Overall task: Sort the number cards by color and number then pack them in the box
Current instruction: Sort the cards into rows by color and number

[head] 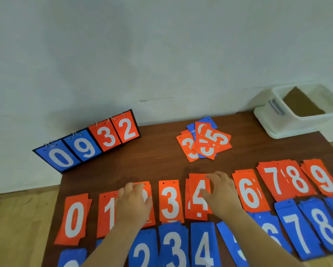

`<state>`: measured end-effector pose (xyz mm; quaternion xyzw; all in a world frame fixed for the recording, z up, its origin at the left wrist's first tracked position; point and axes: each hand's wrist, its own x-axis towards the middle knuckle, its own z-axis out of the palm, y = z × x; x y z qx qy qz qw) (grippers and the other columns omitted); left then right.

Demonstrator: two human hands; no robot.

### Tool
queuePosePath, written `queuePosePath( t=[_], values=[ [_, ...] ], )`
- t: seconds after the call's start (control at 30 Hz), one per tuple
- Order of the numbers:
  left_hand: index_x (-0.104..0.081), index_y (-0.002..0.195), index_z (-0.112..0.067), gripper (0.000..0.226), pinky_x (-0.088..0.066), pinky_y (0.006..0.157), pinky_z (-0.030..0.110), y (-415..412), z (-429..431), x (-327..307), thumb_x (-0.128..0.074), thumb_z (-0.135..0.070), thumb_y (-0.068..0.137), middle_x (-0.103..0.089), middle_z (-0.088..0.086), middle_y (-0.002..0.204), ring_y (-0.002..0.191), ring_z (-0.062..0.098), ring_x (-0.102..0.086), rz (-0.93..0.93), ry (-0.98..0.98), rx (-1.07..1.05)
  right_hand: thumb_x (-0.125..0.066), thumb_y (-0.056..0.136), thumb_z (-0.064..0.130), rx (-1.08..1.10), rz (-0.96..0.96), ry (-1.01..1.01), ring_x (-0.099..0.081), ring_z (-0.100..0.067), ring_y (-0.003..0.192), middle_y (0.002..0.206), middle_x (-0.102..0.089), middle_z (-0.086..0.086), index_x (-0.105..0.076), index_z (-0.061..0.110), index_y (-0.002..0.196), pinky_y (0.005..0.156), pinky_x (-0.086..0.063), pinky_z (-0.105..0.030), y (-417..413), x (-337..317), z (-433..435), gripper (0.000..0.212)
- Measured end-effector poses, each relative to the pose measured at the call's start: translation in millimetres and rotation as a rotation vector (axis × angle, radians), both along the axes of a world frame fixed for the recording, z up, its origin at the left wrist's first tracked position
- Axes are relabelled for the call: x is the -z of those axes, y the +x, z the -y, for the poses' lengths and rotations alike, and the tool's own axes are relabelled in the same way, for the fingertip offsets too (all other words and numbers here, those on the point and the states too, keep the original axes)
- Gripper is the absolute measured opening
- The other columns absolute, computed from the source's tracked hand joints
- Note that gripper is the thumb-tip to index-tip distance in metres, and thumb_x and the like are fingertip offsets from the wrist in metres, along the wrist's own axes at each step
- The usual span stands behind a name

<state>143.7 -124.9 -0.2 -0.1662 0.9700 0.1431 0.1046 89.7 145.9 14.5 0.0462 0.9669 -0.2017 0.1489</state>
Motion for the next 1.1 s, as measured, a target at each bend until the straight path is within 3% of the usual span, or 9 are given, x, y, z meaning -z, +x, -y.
queuePosePath(
  t=[0.17, 0.33, 0.47, 0.53, 0.63, 0.77, 1.1],
  values=[
    [-0.045, 0.144, -0.033, 0.059, -0.041, 0.110, 0.040, 11.4, -63.3, -15.4, -0.058, -0.057, 0.091, -0.046, -0.002, 0.144, 0.134, 0.021, -0.042, 0.003, -0.022, -0.052, -0.069, 0.087, 0.048, 0.059, -0.048, -0.057, -0.040, -0.026, 0.136, 0.151, -0.041, 0.001, -0.053, 0.032, 0.139, 0.108, -0.043, -0.043, 0.0, -20.5, -84.3, 0.057],
    [-0.050, 0.136, -0.030, 0.054, -0.046, 0.097, 0.034, 33.4, -144.3, -24.1, -0.057, -0.057, 0.091, -0.054, -0.005, 0.126, 0.120, 0.019, -0.050, -0.090, -0.079, -0.047, -0.067, 0.084, 0.061, 0.067, -0.068, -0.024, -0.042, -0.030, 0.135, 0.150, -0.043, -0.002, -0.049, 0.028, 0.144, 0.110, -0.042, -0.047, 4.5, -37.2, -188.5, 0.071],
    [-0.040, 0.143, -0.030, 0.068, -0.043, 0.107, 0.041, 39.8, -190.5, -25.4, -0.048, -0.069, 0.087, -0.047, 0.001, 0.143, 0.132, 0.025, -0.044, -0.001, -0.128, -0.071, -0.064, 0.082, 0.068, 0.079, -0.040, 0.031, -0.037, -0.031, 0.142, 0.156, -0.039, -0.003, -0.043, 0.029, 0.148, 0.112, -0.040, -0.051, 2.9, -46.9, -240.7, 0.080],
    [-0.040, 0.141, -0.030, 0.069, -0.043, 0.106, 0.041, 39.7, -202.9, -29.4, -0.044, -0.071, 0.086, -0.046, 0.002, 0.142, 0.131, 0.026, -0.044, 0.012, -0.176, -0.078, -0.064, 0.081, 0.068, 0.055, -0.028, 0.039, -0.035, -0.031, 0.143, 0.157, -0.037, -0.004, -0.041, 0.029, 0.149, 0.113, -0.039, -0.050, -1.5, -48.9, -253.0, 0.081],
    [-0.044, 0.140, -0.029, 0.066, -0.043, 0.105, 0.041, 31.8, -204.6, -37.7, -0.044, -0.071, 0.088, -0.048, 0.004, 0.142, 0.130, 0.026, -0.045, 0.032, -0.228, -0.067, -0.063, 0.083, 0.067, 0.009, -0.012, 0.028, -0.034, -0.031, 0.144, 0.159, -0.034, -0.004, -0.039, 0.028, 0.150, 0.113, -0.039, -0.049, -15.3, -50.0, -253.6, 0.081],
    [-0.037, 0.150, -0.028, 0.075, -0.035, 0.114, 0.047, 6.5, -195.9, -39.8, -0.045, -0.071, 0.090, -0.036, 0.009, 0.157, 0.143, 0.032, -0.034, 0.121, -0.211, -0.106, -0.064, 0.084, 0.063, -0.052, 0.019, 0.010, -0.035, -0.031, 0.144, 0.159, -0.034, -0.004, -0.039, 0.031, 0.150, 0.111, -0.041, -0.049, -43.7, -45.5, -237.8, 0.078],
    [-0.031, 0.154, -0.035, 0.074, -0.040, 0.111, 0.049, -122.4, -162.7, -7.5, -0.058, -0.063, 0.091, -0.034, 0.008, 0.155, 0.143, 0.031, -0.034, 0.254, -0.105, -0.047, -0.068, 0.088, 0.054, -0.109, 0.136, -0.027, -0.036, -0.032, 0.141, 0.154, -0.037, -0.006, -0.045, 0.026, 0.147, 0.109, -0.041, -0.045, -151.2, -21.7, -162.6, 0.069]
  ],
)
